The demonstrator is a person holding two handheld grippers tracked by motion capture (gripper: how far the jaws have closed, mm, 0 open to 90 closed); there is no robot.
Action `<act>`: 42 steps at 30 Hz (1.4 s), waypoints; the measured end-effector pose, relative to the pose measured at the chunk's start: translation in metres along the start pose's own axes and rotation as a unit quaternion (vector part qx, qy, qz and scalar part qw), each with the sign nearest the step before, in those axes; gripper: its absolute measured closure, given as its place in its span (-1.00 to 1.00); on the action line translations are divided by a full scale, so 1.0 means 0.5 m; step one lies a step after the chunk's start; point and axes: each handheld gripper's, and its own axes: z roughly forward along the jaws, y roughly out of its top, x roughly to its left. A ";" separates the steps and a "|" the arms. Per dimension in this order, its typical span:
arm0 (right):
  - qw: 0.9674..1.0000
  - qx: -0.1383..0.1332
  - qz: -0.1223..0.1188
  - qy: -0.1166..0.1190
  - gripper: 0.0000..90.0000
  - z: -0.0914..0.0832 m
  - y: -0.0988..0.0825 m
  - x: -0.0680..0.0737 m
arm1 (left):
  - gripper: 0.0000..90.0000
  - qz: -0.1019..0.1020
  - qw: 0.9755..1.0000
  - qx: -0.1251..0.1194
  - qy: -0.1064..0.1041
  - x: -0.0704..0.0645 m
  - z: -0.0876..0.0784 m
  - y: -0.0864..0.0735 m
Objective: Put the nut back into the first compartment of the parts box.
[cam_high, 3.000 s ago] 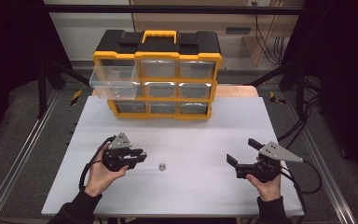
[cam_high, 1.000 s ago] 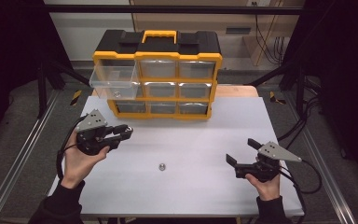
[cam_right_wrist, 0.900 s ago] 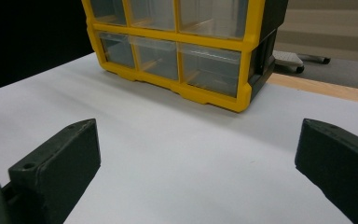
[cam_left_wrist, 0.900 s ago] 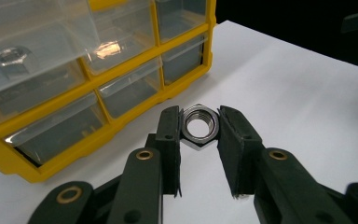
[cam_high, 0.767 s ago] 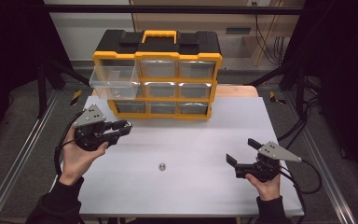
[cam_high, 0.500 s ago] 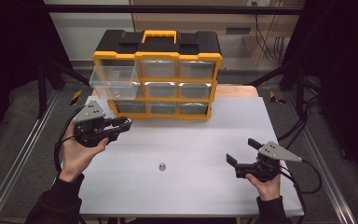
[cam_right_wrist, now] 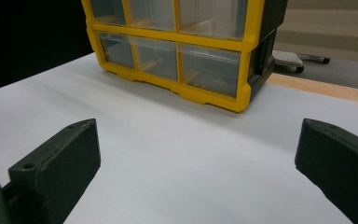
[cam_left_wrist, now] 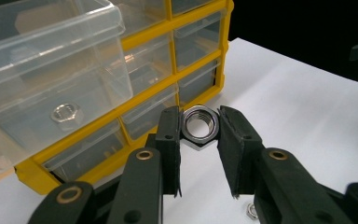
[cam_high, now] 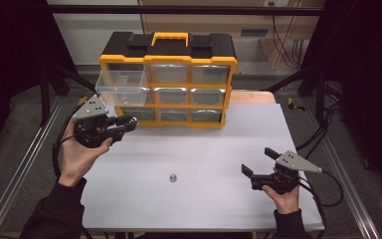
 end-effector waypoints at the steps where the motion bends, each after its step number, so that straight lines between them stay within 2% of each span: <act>1: 1.000 0.000 0.000 0.000 -0.99 0.000 0.000 0.000 | 0.55 -0.002 1.000 -0.002 0.001 0.001 0.000 0.002; 20: 1.000 -0.001 -0.001 0.000 -0.99 0.001 0.000 0.000 | 0.56 -0.008 1.000 -0.006 0.017 0.029 -0.014 0.038; 28: 1.000 0.000 -0.002 0.000 -0.99 0.001 0.000 0.000 | 0.56 -0.002 1.000 -0.012 0.024 0.036 -0.019 0.058; 29: 1.000 0.000 0.000 0.001 -0.99 0.000 0.000 0.000 | 0.55 -0.007 1.000 -0.009 0.023 0.036 -0.019 0.060; 36: 1.000 -0.001 -0.002 0.000 -0.99 0.001 0.000 0.000 | 0.56 0.002 0.999 -0.012 0.031 0.045 -0.024 0.075; 42: 1.000 -0.001 -0.001 0.001 -0.99 0.001 0.000 0.000 | 0.56 -0.004 0.999 -0.012 0.034 0.049 -0.026 0.088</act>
